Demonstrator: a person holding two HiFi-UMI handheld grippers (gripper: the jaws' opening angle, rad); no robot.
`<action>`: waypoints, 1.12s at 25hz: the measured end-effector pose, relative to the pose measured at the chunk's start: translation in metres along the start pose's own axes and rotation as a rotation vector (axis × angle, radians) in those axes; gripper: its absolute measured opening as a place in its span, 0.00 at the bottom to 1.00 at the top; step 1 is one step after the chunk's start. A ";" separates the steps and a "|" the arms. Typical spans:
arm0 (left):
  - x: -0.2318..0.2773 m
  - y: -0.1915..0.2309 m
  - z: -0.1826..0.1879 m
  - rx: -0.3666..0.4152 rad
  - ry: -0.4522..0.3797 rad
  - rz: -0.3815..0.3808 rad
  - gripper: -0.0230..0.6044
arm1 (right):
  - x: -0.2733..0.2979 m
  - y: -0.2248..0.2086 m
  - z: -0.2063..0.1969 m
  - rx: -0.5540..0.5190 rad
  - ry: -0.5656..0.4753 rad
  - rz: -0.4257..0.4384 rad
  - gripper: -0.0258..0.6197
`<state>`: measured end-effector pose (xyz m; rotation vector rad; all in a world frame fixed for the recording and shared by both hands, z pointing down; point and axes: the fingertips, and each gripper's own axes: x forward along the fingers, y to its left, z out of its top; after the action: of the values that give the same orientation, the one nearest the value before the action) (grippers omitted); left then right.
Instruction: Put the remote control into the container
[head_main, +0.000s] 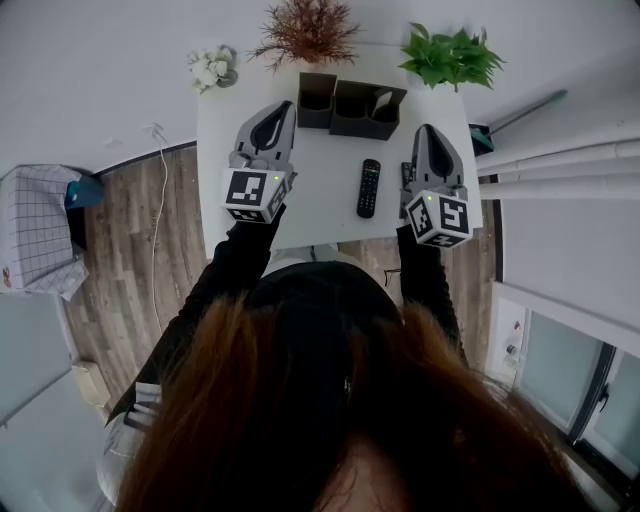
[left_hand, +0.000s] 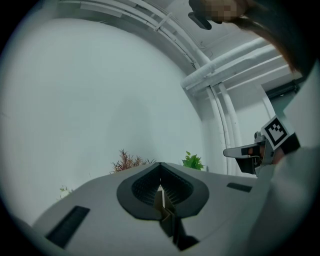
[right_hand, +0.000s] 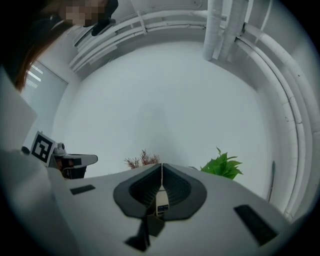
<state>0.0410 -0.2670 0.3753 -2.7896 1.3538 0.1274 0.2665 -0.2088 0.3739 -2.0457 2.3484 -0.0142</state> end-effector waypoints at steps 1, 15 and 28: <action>0.001 -0.001 -0.001 0.000 0.002 -0.004 0.05 | -0.002 -0.005 -0.004 0.001 0.012 -0.012 0.07; 0.014 -0.006 -0.011 -0.001 0.017 -0.021 0.05 | -0.022 -0.067 -0.094 0.000 0.231 -0.125 0.07; 0.036 -0.026 -0.026 0.003 0.058 -0.071 0.05 | -0.035 -0.073 -0.172 0.051 0.451 -0.122 0.08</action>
<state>0.0853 -0.2804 0.3982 -2.8557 1.2627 0.0428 0.3393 -0.1859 0.5486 -2.3587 2.4062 -0.5904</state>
